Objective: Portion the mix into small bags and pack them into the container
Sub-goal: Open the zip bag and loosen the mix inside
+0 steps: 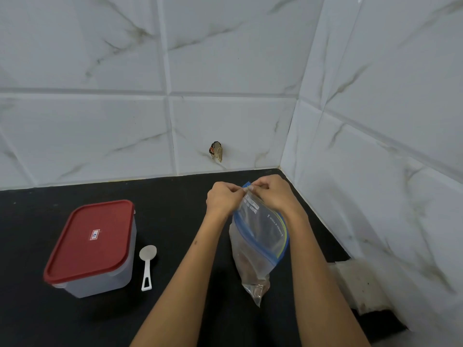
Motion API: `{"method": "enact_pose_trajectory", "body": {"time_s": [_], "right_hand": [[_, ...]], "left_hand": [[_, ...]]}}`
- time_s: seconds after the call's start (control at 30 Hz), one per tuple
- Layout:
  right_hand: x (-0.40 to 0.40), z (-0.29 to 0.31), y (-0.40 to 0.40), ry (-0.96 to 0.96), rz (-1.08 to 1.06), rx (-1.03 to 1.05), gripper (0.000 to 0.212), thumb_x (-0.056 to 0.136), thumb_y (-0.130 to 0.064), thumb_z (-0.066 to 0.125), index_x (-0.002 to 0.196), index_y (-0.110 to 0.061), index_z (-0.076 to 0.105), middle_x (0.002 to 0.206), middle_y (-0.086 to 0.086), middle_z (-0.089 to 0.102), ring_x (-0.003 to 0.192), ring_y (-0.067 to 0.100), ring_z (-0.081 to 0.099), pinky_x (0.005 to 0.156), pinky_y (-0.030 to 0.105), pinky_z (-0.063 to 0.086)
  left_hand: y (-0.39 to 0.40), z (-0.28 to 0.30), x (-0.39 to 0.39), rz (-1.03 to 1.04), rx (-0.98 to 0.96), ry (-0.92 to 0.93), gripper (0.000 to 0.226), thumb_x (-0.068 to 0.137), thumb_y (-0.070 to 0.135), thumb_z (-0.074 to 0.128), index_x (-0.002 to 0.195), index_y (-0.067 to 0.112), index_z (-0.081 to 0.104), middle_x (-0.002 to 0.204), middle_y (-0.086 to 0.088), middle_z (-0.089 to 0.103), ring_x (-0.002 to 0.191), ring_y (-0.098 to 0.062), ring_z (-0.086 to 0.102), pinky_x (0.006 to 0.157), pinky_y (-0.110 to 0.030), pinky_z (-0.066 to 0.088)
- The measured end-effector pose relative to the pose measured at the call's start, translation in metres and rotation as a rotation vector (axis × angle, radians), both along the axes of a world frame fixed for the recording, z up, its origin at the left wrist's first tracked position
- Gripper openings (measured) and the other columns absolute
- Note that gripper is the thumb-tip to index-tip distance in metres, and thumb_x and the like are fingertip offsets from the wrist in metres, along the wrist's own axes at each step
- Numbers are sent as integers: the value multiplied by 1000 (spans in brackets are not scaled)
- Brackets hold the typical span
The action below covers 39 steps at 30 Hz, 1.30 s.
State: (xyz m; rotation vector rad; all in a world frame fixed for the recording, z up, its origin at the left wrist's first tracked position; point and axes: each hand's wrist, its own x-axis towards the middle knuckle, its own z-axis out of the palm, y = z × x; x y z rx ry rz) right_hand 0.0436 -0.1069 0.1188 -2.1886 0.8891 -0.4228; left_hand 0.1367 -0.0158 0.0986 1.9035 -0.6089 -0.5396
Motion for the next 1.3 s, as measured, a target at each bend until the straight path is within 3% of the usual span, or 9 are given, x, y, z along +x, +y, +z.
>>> {"method": "enact_pose_trajectory", "body": {"time_s": [0.17, 0.3, 0.47, 0.63, 0.83, 0.9, 1.03, 1.17, 1.3], "right_hand": [[2, -3, -6, 0, -51, 85, 19, 89, -15, 54, 80, -13, 70, 79, 4, 64, 75, 18, 58, 73, 31, 45], [4, 1, -13, -36, -99, 302, 27, 79, -9, 54, 53, -11, 48, 55, 6, 44, 56, 20, 40, 62, 32, 33], [6, -6, -23, -44, -77, 737, 20, 83, -15, 50, 66, -9, 60, 63, 7, 56, 56, 17, 51, 60, 29, 43], [7, -23, -30, -115, -56, 990, 22, 89, -20, 49, 79, -10, 65, 64, 4, 63, 61, 16, 59, 64, 27, 49], [-3, -36, -29, -258, -46, 1133, 19, 87, -16, 63, 102, -5, 66, 82, 9, 66, 73, 18, 65, 66, 30, 57], [-6, -38, -29, -264, -47, 1129, 26, 86, -16, 65, 108, -3, 65, 86, 10, 66, 77, 18, 64, 68, 31, 57], [-16, -38, -32, -210, -107, 837, 27, 85, -21, 68, 106, -4, 69, 94, 11, 68, 83, 20, 66, 75, 32, 55], [-33, -38, -24, -117, -203, 668, 30, 85, -35, 68, 99, -8, 69, 93, 11, 71, 85, 23, 69, 80, 36, 56], [-51, -46, -17, -76, -310, 576, 29, 86, -37, 65, 91, -8, 66, 90, 9, 68, 83, 22, 65, 71, 32, 54]], "left_hand": [[-1, 4, 1, -10, -48, 277, 17, 90, 19, 65, 78, 8, 71, 72, -6, 64, 67, -17, 62, 64, -30, 53], [-1, 12, 2, -11, -59, 548, 14, 93, 12, 57, 96, 1, 65, 78, -11, 64, 65, -18, 61, 58, -28, 51], [3, 11, 2, -127, -78, 853, 27, 96, 13, 42, 76, 7, 59, 65, -5, 57, 53, -13, 54, 45, -18, 49], [2, -1, 2, -85, -189, 998, 27, 98, 18, 44, 77, 10, 60, 59, 0, 56, 46, -9, 51, 48, -20, 45], [3, -4, 0, -50, -194, 996, 24, 98, 15, 48, 82, 4, 61, 52, -5, 63, 60, -16, 58, 57, -33, 52], [4, -5, 0, -15, -225, 998, 17, 96, 11, 53, 86, 0, 62, 62, -9, 65, 62, -16, 60, 59, -30, 55], [7, -11, 3, 33, -248, 876, 12, 87, 3, 64, 96, -5, 60, 86, -15, 61, 74, -22, 62, 68, -34, 55], [11, -10, -4, 51, -95, 540, 21, 82, 19, 74, 88, 2, 62, 86, -10, 64, 76, -20, 64, 71, -35, 56], [22, -6, -9, 52, 164, 199, 52, 69, 55, 76, 78, 6, 59, 76, -7, 60, 64, -16, 58, 53, -26, 52]]}}
